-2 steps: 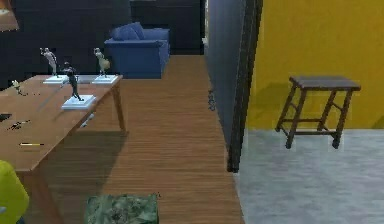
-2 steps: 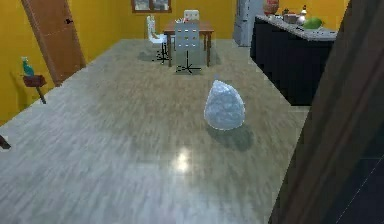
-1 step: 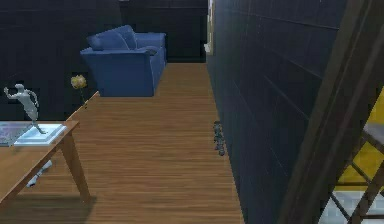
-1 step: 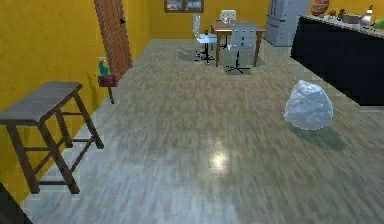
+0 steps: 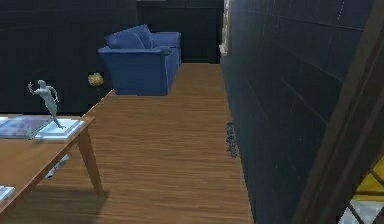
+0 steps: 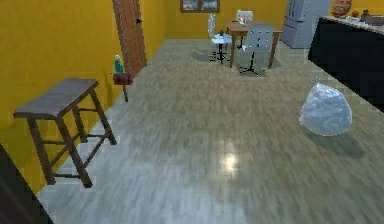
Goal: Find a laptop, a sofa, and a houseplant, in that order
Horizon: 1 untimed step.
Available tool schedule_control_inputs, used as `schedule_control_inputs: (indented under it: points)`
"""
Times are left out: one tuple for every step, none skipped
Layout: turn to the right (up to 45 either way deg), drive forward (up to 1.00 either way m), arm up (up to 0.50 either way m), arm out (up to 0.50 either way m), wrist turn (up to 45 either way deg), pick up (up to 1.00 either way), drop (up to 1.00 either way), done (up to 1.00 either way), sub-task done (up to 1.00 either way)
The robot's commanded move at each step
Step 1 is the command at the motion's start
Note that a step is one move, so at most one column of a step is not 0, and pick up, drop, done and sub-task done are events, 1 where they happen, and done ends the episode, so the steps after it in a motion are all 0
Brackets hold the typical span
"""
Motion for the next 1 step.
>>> schedule_control_inputs:
  points:
    - [0.0, 1.0, 0.0, 0.0, 0.0, 0.0, 0.0, 0.0, 0.0]
